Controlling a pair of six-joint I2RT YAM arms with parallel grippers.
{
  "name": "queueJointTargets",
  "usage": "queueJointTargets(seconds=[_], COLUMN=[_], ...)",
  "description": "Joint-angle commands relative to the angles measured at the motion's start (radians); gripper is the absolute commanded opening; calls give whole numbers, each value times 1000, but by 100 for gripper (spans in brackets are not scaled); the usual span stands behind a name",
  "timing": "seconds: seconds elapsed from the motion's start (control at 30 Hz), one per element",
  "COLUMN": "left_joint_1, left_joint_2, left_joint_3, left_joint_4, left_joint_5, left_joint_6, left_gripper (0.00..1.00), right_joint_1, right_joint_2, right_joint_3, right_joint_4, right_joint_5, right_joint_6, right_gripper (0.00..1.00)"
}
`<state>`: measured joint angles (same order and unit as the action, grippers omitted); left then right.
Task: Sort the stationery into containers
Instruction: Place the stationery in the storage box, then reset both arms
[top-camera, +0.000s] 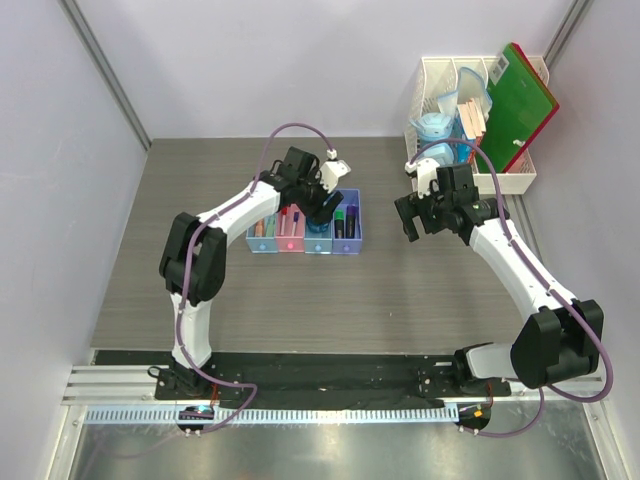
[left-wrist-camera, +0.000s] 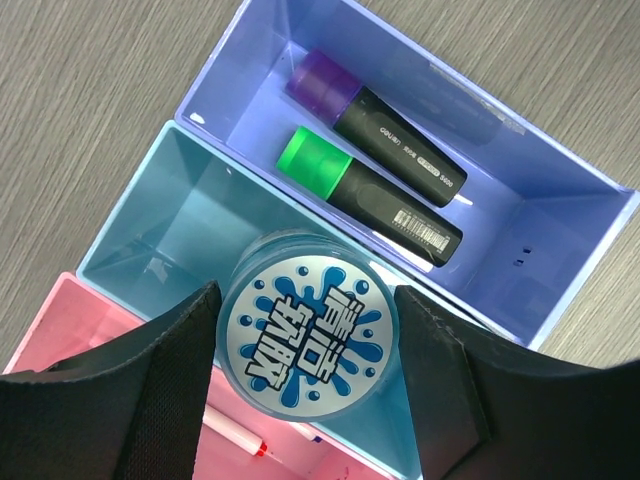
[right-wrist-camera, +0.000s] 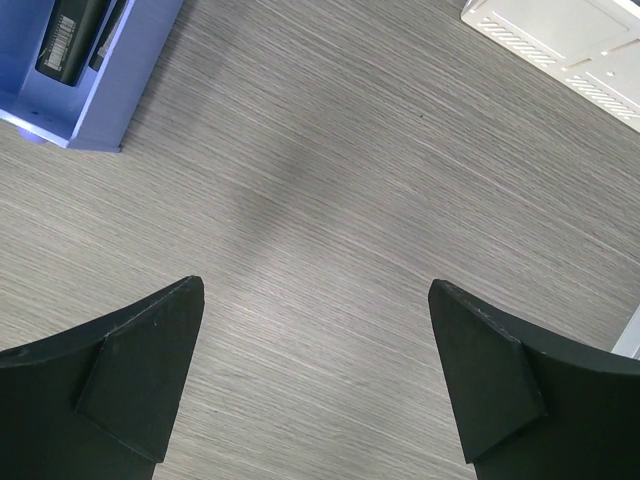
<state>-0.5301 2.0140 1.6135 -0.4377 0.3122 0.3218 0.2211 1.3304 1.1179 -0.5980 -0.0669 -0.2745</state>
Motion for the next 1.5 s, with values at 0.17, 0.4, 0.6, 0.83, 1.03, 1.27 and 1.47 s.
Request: queueJointTargets(seconds=[0.17,0.4,0.6,0.83,1.03,1.27,1.47], left_joint_1=[-4,-4,10,157,252,263,309], left_joint_2=[-9,-57,-232,-551,-747,-989,-1022], left_joint_3=[40,57,21,-301,-550,-747,-727], left_joint_4=[71,62,30,162,195,241,203], left_joint_5=[-28,-45,-165,-265,-255,-203,-183], left_joint_6=[11,0,-62,-182,-219,-194,-217], left_gripper=[89,93,97,100,100,100,100], right_joint_1=[-3,-2,0,0,-2,-2,0], right_joint_2=[-23,-23,-39,-141,-183,-243,-255], right_joint_3=[10,19,34,20,-19,-76,-81], right_joint_4=[33,30,-9,6,73,127,141], right_joint_5=[-25,-31,-123,-220,-228,-205,-206], right_joint_6=[15,15,1,18,46,69,87], right_gripper=[100,100,100,100,100,100,100])
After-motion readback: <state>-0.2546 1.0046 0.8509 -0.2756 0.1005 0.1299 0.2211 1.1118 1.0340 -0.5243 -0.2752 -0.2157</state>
